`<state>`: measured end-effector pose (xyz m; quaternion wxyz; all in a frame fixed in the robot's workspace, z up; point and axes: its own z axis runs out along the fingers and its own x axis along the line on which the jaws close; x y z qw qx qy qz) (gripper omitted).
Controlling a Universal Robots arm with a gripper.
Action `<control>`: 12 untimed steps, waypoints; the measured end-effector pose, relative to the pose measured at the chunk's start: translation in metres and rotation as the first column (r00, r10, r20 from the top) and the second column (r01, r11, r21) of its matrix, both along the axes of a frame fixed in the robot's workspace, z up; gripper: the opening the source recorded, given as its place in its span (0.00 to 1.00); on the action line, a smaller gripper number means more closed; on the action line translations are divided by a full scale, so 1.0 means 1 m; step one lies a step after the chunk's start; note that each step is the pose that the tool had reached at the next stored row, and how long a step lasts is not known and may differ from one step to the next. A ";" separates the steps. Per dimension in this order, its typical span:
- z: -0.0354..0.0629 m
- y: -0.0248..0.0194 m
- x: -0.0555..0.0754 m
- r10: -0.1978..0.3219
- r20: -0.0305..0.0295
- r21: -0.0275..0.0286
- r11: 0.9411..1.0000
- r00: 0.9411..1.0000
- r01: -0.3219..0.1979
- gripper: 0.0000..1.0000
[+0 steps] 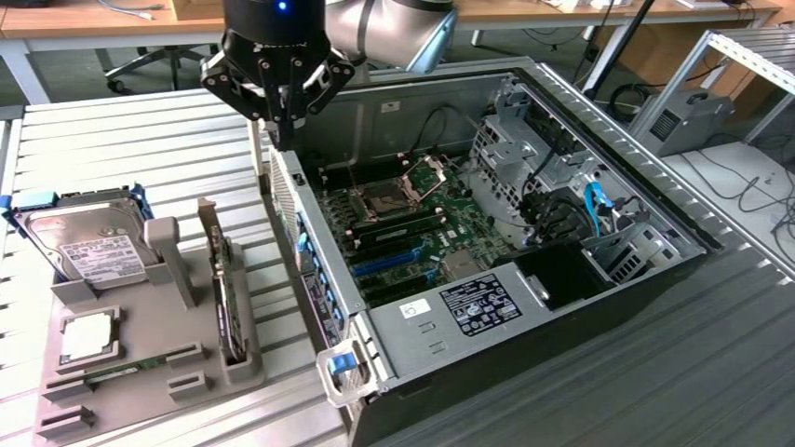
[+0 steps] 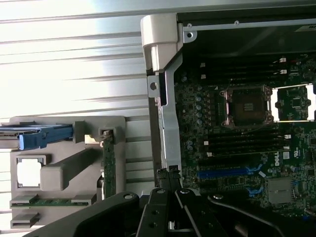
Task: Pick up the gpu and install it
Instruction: 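Reach for the gpu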
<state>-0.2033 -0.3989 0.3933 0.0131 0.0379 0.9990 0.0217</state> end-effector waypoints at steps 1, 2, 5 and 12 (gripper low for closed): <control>0.0000 0.0000 0.000 0.000 0.000 0.000 1.000 1.000 0.000 0.11; 0.0000 0.0000 -0.001 0.000 0.000 0.000 1.000 1.000 0.000 0.11; 0.0000 0.0000 -0.002 0.000 0.000 0.000 1.000 1.000 0.000 0.11; 0.0000 0.0000 -0.006 0.000 0.000 0.000 1.000 1.000 0.000 0.11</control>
